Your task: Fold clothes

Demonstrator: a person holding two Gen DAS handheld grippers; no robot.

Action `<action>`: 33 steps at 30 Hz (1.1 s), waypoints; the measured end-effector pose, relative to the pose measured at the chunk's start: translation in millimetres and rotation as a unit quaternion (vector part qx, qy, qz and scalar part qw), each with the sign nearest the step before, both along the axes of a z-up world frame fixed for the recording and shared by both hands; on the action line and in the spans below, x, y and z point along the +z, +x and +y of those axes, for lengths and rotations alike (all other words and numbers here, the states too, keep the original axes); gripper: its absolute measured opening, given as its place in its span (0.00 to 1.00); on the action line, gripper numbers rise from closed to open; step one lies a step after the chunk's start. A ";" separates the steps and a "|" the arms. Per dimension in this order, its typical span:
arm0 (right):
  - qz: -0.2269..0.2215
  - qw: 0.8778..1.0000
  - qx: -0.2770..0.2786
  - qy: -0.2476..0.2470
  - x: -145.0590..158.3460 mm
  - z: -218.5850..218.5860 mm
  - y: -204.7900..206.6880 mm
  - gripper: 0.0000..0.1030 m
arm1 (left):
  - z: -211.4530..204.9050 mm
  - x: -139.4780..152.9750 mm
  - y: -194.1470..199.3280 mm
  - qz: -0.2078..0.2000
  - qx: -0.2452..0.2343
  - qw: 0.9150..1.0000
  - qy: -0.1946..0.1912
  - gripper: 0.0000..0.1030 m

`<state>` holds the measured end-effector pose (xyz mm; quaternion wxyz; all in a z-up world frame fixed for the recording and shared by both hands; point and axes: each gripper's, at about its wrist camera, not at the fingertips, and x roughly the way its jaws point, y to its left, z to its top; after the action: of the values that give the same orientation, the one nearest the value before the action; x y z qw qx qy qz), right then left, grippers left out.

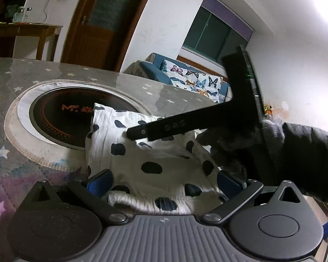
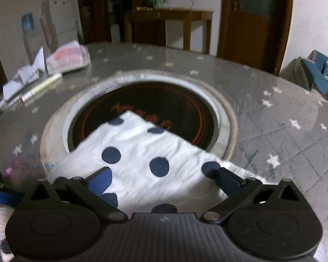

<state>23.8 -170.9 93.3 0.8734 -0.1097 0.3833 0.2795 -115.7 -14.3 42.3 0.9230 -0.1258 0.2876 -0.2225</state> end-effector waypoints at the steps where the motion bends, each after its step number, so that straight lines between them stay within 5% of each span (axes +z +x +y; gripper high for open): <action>1: 0.004 1.000 0.000 -0.007 -3.7 2.3 1.5 1.00 | -0.2 -0.5 -0.3 0.000 -0.001 1.000 0.001 1.00; 11: -0.007 1.000 0.017 -0.006 14.4 15.3 3.8 0.95 | 0.5 -2.1 -0.8 0.006 -0.005 1.000 0.001 1.00; 19: 0.021 0.999 0.042 -0.022 -0.5 42.4 16.3 0.89 | -1.6 -1.4 -2.3 0.008 -0.004 1.000 0.007 1.00; 33: 0.010 0.999 0.038 0.010 15.0 35.0 13.4 0.79 | -1.7 -2.2 -5.1 0.009 -0.005 1.000 0.010 1.00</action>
<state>37.2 -135.9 108.3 0.8593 -0.1124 0.3846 0.3178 -120.8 -16.0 40.0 0.9205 -0.1173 0.2985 -0.2234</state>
